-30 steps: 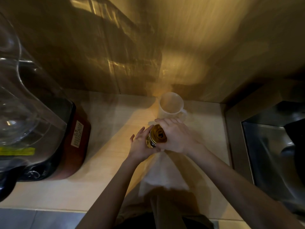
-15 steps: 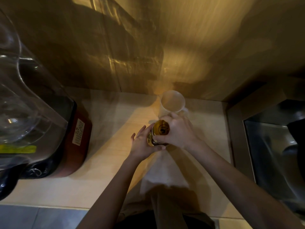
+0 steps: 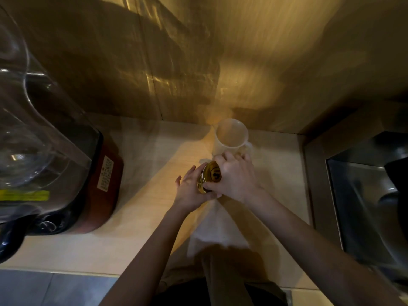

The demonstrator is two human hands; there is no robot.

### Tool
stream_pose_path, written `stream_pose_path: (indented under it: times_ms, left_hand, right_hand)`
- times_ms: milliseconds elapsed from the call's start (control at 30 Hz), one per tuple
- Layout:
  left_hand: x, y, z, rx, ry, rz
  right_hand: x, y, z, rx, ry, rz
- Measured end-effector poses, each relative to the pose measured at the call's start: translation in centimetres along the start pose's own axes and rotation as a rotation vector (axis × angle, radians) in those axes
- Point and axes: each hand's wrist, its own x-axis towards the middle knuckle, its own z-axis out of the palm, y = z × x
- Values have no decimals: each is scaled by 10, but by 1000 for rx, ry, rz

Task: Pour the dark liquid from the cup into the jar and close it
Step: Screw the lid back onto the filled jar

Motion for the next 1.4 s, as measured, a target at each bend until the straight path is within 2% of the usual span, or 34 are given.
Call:
stream_pose_path:
  times_ms: [333,400,533,600,700,1200,1400]
  left_hand:
    - [0,-1,1,27,10,5]
    - [1,-2,0,26,7,6]
    - [1,-2,1,28,10,2]
    - [1,-1,1,14,6,-5]
    - [1,-2,1,-7,7,-6]
    - [3,-3,3,-18,11,0]
    - [3,-6,4,-13,10,5]
  right_hand:
    - [-5,-4,9,31,17,120]
    - [-6,3,7,57,-23,76]
    - [-7,17,0,106,-138,-125]
    - [-6,21,0,130,-145,-145]
    - [-7,24,1,187,-116,-86]
    - [-8,10,4,152,-81,51]
    - [-13,3,16,166,-19,172]
